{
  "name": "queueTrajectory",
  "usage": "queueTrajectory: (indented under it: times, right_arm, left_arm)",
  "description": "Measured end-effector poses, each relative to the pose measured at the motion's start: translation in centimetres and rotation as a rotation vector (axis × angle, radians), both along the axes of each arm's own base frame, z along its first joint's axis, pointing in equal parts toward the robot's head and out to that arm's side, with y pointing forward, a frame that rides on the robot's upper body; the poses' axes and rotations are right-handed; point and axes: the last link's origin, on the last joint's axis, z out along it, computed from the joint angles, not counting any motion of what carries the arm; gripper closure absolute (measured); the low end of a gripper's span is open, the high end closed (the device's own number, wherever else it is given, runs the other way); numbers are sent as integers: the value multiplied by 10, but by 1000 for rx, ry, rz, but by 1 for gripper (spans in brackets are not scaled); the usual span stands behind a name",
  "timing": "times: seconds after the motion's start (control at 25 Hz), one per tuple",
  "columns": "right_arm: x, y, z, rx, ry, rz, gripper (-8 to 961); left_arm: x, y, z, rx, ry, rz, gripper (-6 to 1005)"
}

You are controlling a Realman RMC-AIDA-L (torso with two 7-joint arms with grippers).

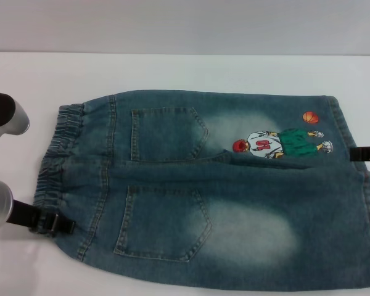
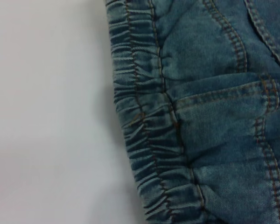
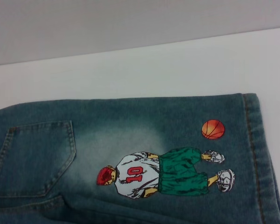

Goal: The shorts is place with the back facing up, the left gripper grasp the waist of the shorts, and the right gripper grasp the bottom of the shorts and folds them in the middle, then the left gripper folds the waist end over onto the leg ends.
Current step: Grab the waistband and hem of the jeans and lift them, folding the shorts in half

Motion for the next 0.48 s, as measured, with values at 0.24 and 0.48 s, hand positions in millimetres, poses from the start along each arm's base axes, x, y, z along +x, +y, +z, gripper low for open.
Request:
queueTrajectory:
  times: [0.24, 0.48]
  right_arm:
    - [0, 0, 0, -1, 0, 0, 236]
    - [-2, 1, -1, -4, 0, 6, 237]
  left_arm:
    - [-1, 0, -1, -2, 1, 3, 204]
    - [-2, 1, 0, -3, 4, 6, 204]
